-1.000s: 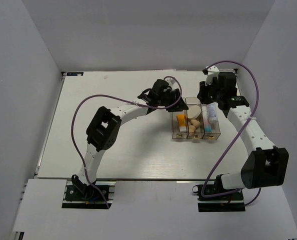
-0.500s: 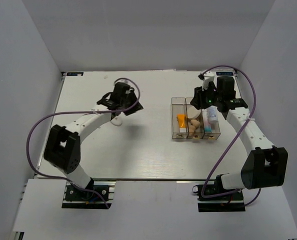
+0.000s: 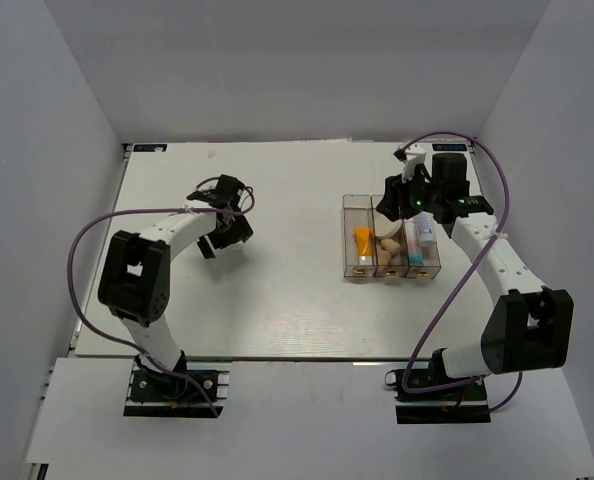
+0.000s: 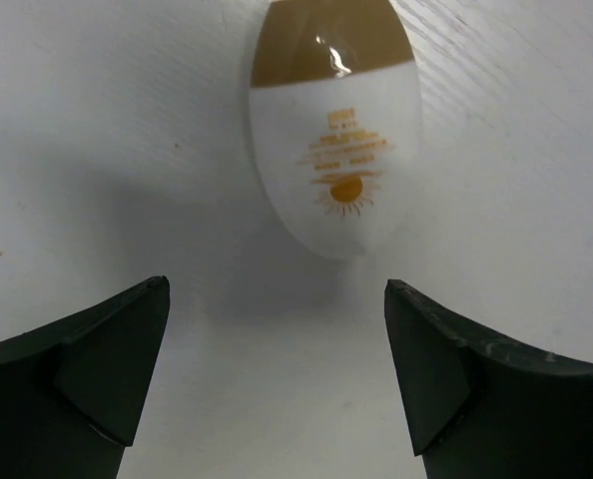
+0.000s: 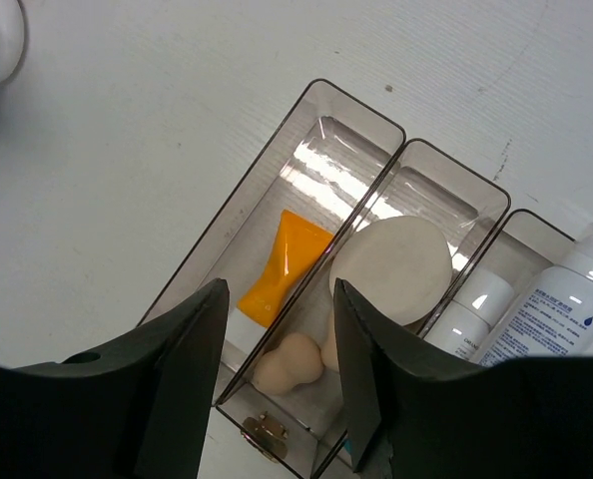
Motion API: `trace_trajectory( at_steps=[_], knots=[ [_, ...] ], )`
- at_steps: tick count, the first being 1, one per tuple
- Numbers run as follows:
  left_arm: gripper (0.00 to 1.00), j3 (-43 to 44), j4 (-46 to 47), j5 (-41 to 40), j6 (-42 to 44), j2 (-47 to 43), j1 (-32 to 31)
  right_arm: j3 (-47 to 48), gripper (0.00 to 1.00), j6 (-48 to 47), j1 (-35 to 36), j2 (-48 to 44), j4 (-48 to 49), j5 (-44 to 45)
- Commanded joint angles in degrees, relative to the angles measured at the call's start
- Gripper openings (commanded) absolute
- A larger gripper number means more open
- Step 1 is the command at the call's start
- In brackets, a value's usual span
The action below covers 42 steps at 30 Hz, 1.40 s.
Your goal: Organize the makeup
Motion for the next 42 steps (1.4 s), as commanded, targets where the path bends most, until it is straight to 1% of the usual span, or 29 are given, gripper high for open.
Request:
trace_trajectory(
  at_steps=[1,6,10,19,22,23,24,27,28,30,31,32,35,36,37,38,39,41,42],
  knots=[
    [0.98,4.30,-1.25,-2.89,0.94,3.32,1.33,0.36,0.53,-0.29,0.21,-0.47,0.64,-0.60],
    [0.98,9.66,-0.46,-2.19,3.49,9.90,2.04,-0.09,0.53,-0.38,-0.14,-1.26,0.64,-0.07],
    [0.98,13.97,-1.33,-1.75,4.81,13.25,2.56,-0.61,0.53,-0.29,-0.14,-1.61,0.82,0.10],
    [0.98,13.89,-0.81,-0.17,4.82,16.07,5.02,-0.44,0.53,-0.38,-0.05,-1.26,0.90,0.28],
    [0.95,13.10,0.07,0.62,4.55,16.25,6.25,-0.17,0.53,-0.38,-0.05,-0.99,0.73,0.19],
    [0.93,13.01,0.33,1.15,4.55,16.42,6.25,-0.17,0.53,-0.29,-0.05,-0.82,0.73,0.19],
    [0.88,13.10,0.60,1.41,4.55,16.42,6.78,-0.09,0.53,-0.29,-0.05,-0.82,0.73,0.19],
    [0.76,13.62,0.95,2.38,4.90,16.77,7.30,0.00,0.53,-0.29,-0.05,-0.64,0.64,0.19],
    [0.67,13.63,1.21,2.64,5.25,16.86,7.31,0.09,0.53,-0.29,-0.05,-0.73,0.64,0.37],
    [0.53,12.76,2.78,4.31,5.78,16.17,7.31,0.00,0.53,-0.29,-0.23,-0.73,0.64,0.37],
    [0.39,12.05,3.49,6.14,6.39,14.77,7.31,-0.09,0.53,-0.29,-0.05,-0.82,0.64,0.46],
    [0.34,11.44,4.63,7.38,6.83,14.75,7.31,-0.09,0.53,-0.29,-0.05,-0.82,0.64,0.46],
    [0.22,8.19,11.30,13.09,10.25,9.58,5.64,-0.09,0.52,-0.38,-0.05,-0.91,0.55,0.54],
    [0.20,6.00,16.28,20.07,11.66,6.26,4.68,0.00,0.52,-0.38,-0.05,-0.91,0.55,0.54],
    [0.20,4.24,19.64,24.23,12.02,4.66,4.67,0.09,0.52,-0.38,-0.05,-0.91,0.38,0.46],
    [0.19,2.83,22.98,27.66,12.02,3.08,3.11,0.26,0.49,-0.38,-0.14,-0.82,0.38,0.46],
    [0.18,1.51,29.97,35.09,11.94,1.67,2.48,0.44,0.48,-0.38,-0.23,-0.64,0.38,0.54],
    [0.18,-0.61,35.73,41.47,10.80,0.08,0.99,0.88,0.38,-0.38,-0.05,-0.38,0.46,0.54],
    [0.17,-0.44,40.28,47.24,9.66,0.25,-0.85,1.14,0.34,-0.20,-0.05,-0.12,0.46,0.72]
  ],
)
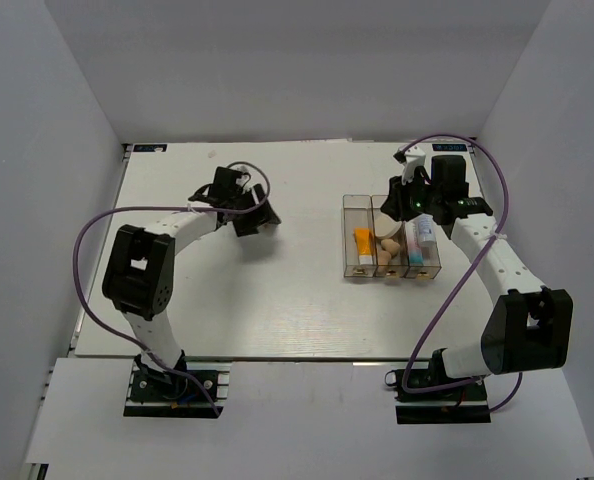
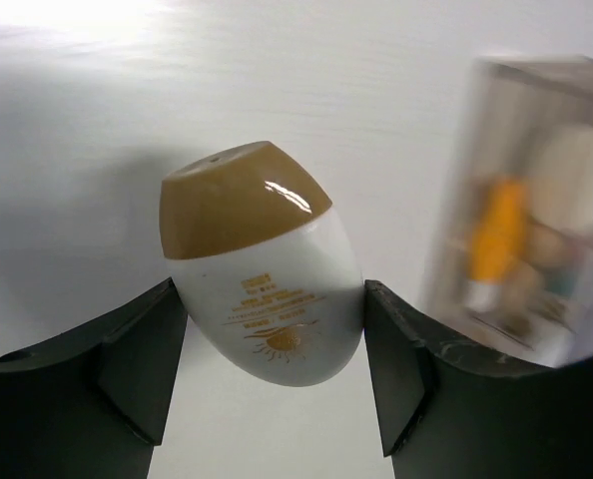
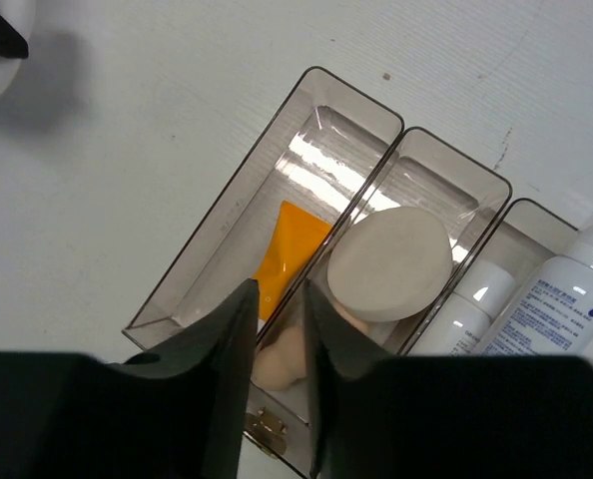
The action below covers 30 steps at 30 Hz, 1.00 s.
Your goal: Organize the makeup
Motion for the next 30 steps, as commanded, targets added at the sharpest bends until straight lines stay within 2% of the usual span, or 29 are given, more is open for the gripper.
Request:
trace_trajectory(
  at_steps=[1,2,3,4,11,18,22,24,30],
  knots=[
    [0.16,0.83,19.25,21.19,-1.25,-3.14,-4.44,2.15,0.27,0.21,-0.05,0.08,0.51,0.24],
    [0.14,1.97,22.05,22.95,-1.78,-2.00,-5.67,2.59,0.16,0.30,-0.23,0.08,0.68,0.41],
    [0.11,3.46,22.60,24.71,-2.57,-0.59,-7.86,2.68,0.10,0.39,-0.23,0.17,0.68,0.94],
    [0.09,6.52,22.95,26.46,-2.93,1.95,-9.01,2.68,0.00,0.48,-0.23,0.17,1.03,1.29],
    [0.09,17.16,27.17,27.62,-7.24,12.06,-15.52,2.07,0.00,0.74,-0.23,-1.32,1.74,4.11],
    [0.28,25.79,23.66,25.78,-8.29,19.63,-19.40,0.22,0.00,1.01,-0.32,-2.64,2.27,4.72],
    [0.51,27.91,21.38,24.55,-7.77,21.04,-20.63,0.04,0.00,0.83,-0.49,-2.73,2.26,4.99],
    [0.58,28.61,20.76,24.02,-7.59,21.31,-20.63,0.04,0.00,1.01,-0.23,-2.73,2.35,4.81],
    [0.71,30.19,20.49,22.88,-6.89,20.87,-20.63,0.31,0.04,0.92,-0.49,-2.82,2.18,4.72]
  ],
)
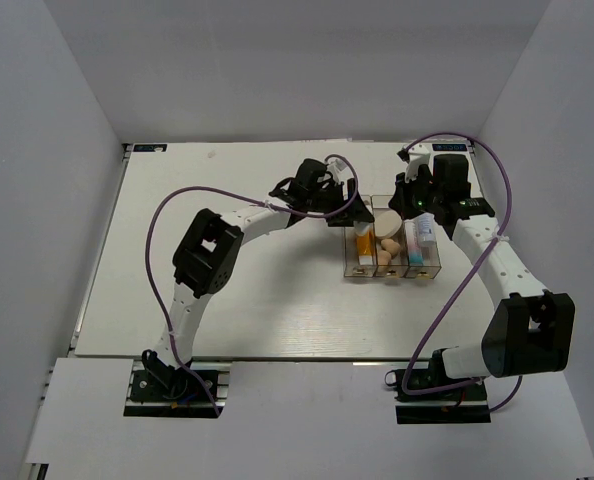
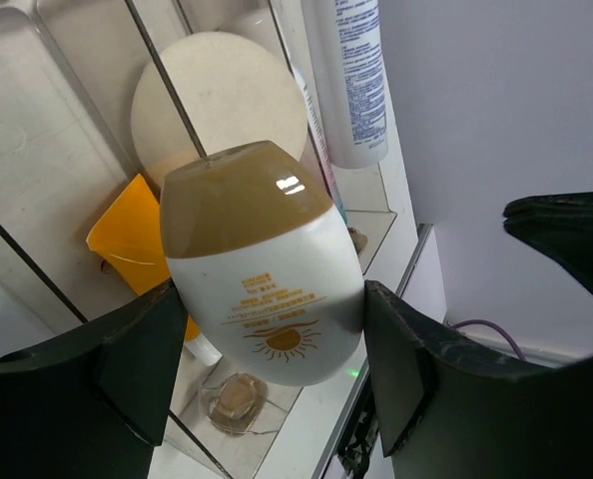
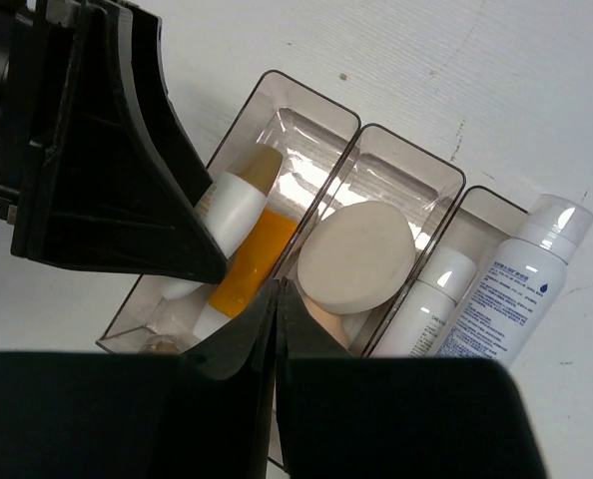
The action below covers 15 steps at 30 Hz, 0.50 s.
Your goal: Organize the makeup
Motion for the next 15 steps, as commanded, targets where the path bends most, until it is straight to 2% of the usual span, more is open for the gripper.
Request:
trace_trajectory(
  at_steps=[1,9,15],
  knots=[
    [0.72,3.16,0.47,-0.66,0.87,-2.89,0.03,0.33,0.04,0.48,-0.27,-1.83,1.74,-0.04],
    [0.77,3.60,-1.55,-1.01,1.14,-3.33,0.03,0.33,0.17,0.22,-0.27,-2.27,1.74,-0.22],
    [0.83,3.60,-2.51,-0.93,1.31,-3.16,0.03,0.06,0.20,0.22,-0.27,-2.54,1.65,-0.04]
  ],
)
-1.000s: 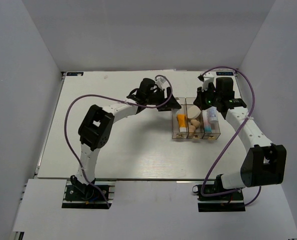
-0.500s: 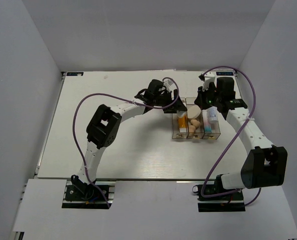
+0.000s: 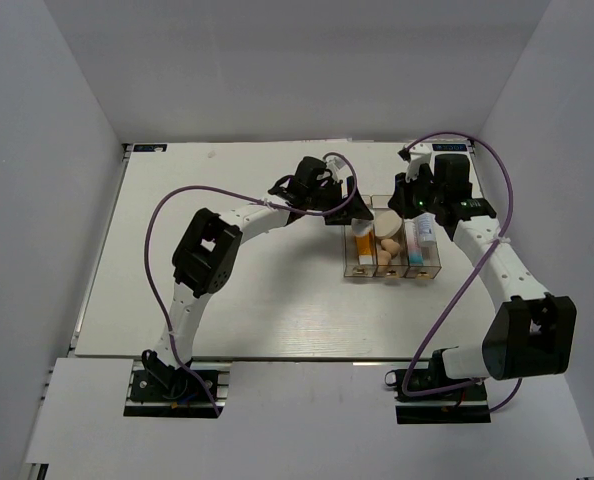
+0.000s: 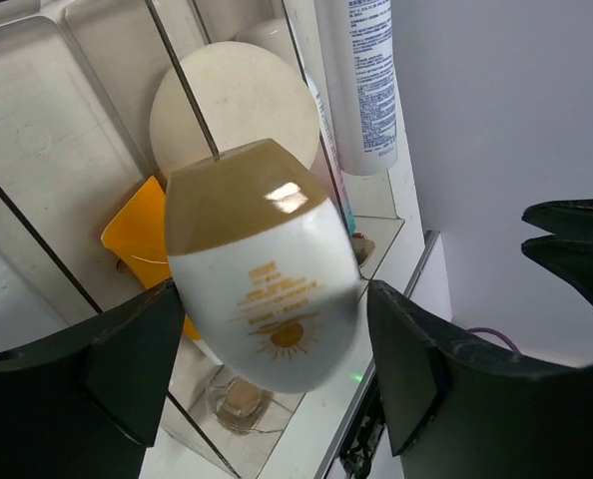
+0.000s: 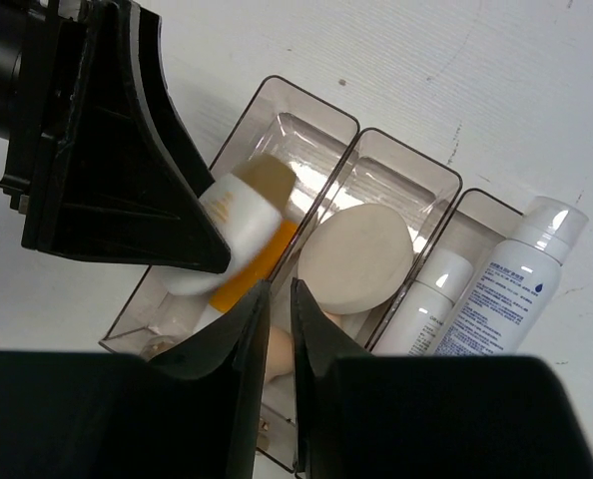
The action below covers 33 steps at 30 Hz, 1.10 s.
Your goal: Organize the makeup
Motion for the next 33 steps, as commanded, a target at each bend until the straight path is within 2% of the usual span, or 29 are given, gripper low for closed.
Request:
trace_trajectory(
  at_steps=[1,3,6,12,15,18,19,20,22,23,25,26,28,29,33],
  knots=[
    [0.84,2.11,-0.29,0.19,0.85,-3.16,-0.08,0.06,0.20,0.13,-0.45,-1.99,1.65,-0.06],
    [0.90,2.11,-0.81,-0.34,1.03,-3.42,-0.08,-0.02,0.21,0.13,-0.36,-1.99,1.74,-0.15],
    [0.90,2.20,-1.43,-0.95,1.38,-3.51,-0.08,-0.20,0.22,0.22,-0.36,-2.17,1.83,-0.15],
    [0.90,1.94,-2.13,-2.27,1.91,-4.99,-0.08,-0.37,0.22,0.13,-0.36,-2.34,1.74,-0.15],
    [0.86,1.41,-2.48,-4.20,2.52,-8.24,0.45,-0.46,0.26,-0.48,-0.27,-2.52,1.65,-0.76],
    [0.77,-3.31,-3.27,-8.06,4.71,-13.16,1.68,-0.46,0.47,-0.66,-0.27,-2.69,1.30,-2.08],
    [0.74,-5.43,-3.54,-9.29,5.33,-17.53,2.29,-0.38,0.63,-0.66,-0.36,-2.69,1.21,-2.35],
    [0.63,-7.71,-3.37,-10.35,6.03,-19.83,2.29,-0.38,0.72,-0.66,-0.27,-2.78,1.21,-2.52],
    [0.55,-15.88,-2.84,-12.72,6.74,-27.28,3.95,-0.29,0.89,-0.48,-0.36,-2.87,1.13,-3.05],
    [0.53,-18.69,-2.75,-13.34,6.83,-29.76,3.96,-0.11,0.89,-0.40,-0.45,-2.87,1.30,-2.70],
    [0.60,-25.44,-3.71,-15.27,7.53,-36.33,5.62,0.32,0.89,-0.13,-0.27,-2.70,1.30,-1.91],
    [0.80,-27.31,-5.37,-16.24,7.71,-38.47,5.63,0.50,0.89,-0.05,-0.45,-2.61,1.21,-0.69],
    [0.95,-33.09,-7.31,-19.93,7.53,-44.60,6.77,1.11,0.89,0.48,-0.36,-2.34,1.04,0.55],
    [0.98,-34.87,-7.84,-21.07,7.53,-46.47,6.77,1.81,0.89,0.66,-0.45,-1.99,0.95,1.77],
    [0.98,-41.82,-10.04,-26.78,7.45,-55.17,7.91,3.84,0.89,2.24,-0.10,-1.29,0.25,3.71]
  ],
)
